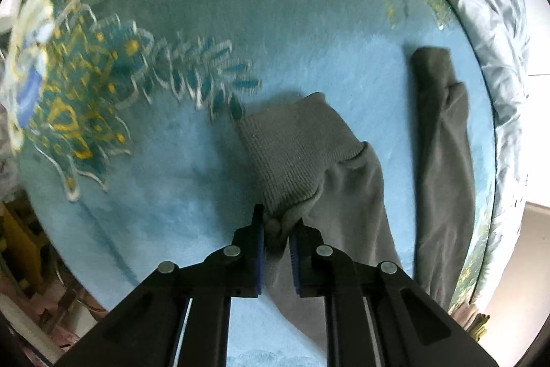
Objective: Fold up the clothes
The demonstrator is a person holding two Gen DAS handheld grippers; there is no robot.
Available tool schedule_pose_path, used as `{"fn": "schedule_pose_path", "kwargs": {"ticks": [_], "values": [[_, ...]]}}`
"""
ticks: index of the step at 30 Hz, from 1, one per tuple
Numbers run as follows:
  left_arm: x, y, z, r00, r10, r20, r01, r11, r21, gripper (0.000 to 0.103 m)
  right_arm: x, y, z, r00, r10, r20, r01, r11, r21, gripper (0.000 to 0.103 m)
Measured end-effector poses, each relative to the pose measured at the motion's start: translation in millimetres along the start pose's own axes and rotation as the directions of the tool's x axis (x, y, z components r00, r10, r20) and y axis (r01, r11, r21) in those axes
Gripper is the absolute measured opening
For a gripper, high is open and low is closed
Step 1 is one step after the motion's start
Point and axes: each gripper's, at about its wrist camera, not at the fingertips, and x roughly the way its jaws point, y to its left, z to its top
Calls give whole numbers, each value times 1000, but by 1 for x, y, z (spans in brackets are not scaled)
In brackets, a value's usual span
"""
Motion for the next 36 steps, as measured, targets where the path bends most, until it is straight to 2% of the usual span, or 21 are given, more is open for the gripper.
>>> {"fn": "schedule_pose_path", "kwargs": {"ticks": [4,6,9,16,22,26,31,36], "values": [[-42,-6,13,999,27,29,-27,1000,-2,12,-27,37,-15,999,7,-47,-11,995,-94,5],[-61,-20,22,999,32,38,-33,999,22,12,-36,52,-21,997,22,-69,-28,996,-89,5],[-68,-43,42,1000,25,6,-25,1000,-6,12,-36,88,-9,996,25,-87,-35,993,-115,5],[-36,-142,96,990,85,-110,-86,996,-10,13,-5,174,44,991,-20,-133,1,990,-142,5],[14,-206,129,973,96,-211,-115,990,-80,13,27,210,91,986,-70,-154,55,994,-99,5],[31,-229,137,973,93,-212,-114,989,-90,13,47,222,113,983,-101,-154,89,993,-83,5],[24,-217,130,984,11,-180,-24,997,-68,13,57,228,114,982,-108,-153,92,990,-110,6],[-5,-147,113,987,-32,-155,12,991,-130,12,52,211,100,982,-97,-159,83,992,-93,6]]}}
